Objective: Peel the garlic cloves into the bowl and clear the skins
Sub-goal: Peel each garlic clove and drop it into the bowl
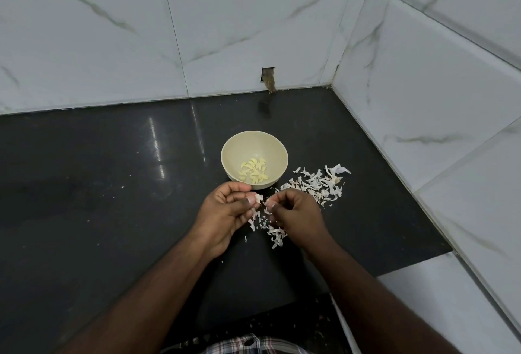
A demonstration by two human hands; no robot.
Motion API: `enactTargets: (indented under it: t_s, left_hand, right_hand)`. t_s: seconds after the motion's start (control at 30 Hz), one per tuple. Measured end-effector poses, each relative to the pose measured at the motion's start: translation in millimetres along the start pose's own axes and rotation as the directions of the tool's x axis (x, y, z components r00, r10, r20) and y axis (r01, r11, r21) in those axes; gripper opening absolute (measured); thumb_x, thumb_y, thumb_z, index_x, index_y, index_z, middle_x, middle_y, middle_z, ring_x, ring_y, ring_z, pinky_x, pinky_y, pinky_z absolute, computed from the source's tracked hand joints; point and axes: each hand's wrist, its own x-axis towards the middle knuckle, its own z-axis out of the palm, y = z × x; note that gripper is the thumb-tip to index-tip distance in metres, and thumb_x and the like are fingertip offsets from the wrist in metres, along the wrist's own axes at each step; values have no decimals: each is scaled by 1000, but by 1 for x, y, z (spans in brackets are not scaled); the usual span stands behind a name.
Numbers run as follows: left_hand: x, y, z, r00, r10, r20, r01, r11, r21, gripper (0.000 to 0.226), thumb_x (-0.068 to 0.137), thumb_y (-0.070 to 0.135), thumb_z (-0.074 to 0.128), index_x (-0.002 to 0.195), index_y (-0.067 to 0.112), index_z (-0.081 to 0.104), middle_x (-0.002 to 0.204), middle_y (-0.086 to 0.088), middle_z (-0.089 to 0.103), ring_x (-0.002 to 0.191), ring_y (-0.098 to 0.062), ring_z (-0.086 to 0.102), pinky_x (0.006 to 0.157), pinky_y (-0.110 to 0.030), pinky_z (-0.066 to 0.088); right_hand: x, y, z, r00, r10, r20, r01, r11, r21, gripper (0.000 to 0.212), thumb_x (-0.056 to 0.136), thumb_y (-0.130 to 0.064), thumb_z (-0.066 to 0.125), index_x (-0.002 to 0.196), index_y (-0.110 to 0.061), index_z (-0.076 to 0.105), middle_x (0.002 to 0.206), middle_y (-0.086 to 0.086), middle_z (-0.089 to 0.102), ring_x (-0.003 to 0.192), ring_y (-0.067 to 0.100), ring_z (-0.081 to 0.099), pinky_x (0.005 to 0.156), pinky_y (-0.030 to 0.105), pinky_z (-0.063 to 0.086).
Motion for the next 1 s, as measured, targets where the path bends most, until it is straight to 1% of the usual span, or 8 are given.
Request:
enactTargets:
  t_s: [0.13,0.27,0.37,0.47,0.7,0.83,0.93,1.0]
  left_hand:
    - [0,1,-1,998,-23,50,23,1000,-2,28,87,-6,68,112,6,62,90,-8,74,89,-22,73,78,-32,60]
    - [1,1,0,998,-30,48,29,999,27,26,88,-6,68,109,9,63,83,-4,71,79,-17,70,74,-29,58]
    - [2,1,2,998,-41,38,39,998,55,26,87,-7,68,106,9,64,83,-5,70,74,-15,67,67,-25,57]
    - [2,1,3,998,-52,40,50,997,53,25,86,-6,69,105,9,63,89,-11,71,75,-16,67,65,-24,57]
    - [2,4,-2,997,-58,43,56,997,47,24,87,-4,69,108,6,65,89,-7,75,75,-15,70,65,-23,57]
    - [2,5,-2,997,-60,41,57,997,58,26,87,-6,69,110,6,66,92,-8,75,76,-14,69,64,-21,56]
    - [1,5,-1,998,-60,30,58,995,77,25,87,-5,70,108,7,66,89,-8,72,75,-15,68,63,-21,55]
    - [1,4,-1,998,-59,32,55,993,108,23,87,-3,70,108,7,66,86,-9,70,74,-16,68,63,-21,55]
  right_hand:
    - [2,2,-8,1000,-23,1,23,1000,-1,8,85,-5,74,84,-12,73,74,8,73,64,11,66,64,28,56]
    - [5,0,-12,991,-135,24,136,987,-86,24,85,2,69,98,-16,78,86,-8,74,73,-3,66,70,13,49]
    - [6,-2,-9,982,-163,100,169,984,-57,30,83,-7,78,111,-20,75,92,-10,71,79,-4,64,78,19,53]
    - [8,-3,-7,981,-134,141,146,986,-77,19,84,-16,79,100,-26,77,83,-9,74,76,2,67,78,28,57]
    - [14,0,-16,990,-102,101,126,955,-267,13,84,-10,76,89,-22,77,85,-10,74,76,2,67,74,22,54]
    - [14,-4,-18,993,-107,57,120,940,-321,2,86,-24,76,85,-23,77,76,-11,73,70,1,66,67,19,51]
    - [15,-4,-19,992,-118,40,124,949,-289,9,80,-17,80,83,-22,74,69,-8,69,57,-1,60,55,17,46]
    - [15,-5,-19,981,-172,87,188,952,-241,21,80,-10,80,94,-25,76,84,-10,70,67,-2,62,63,16,48]
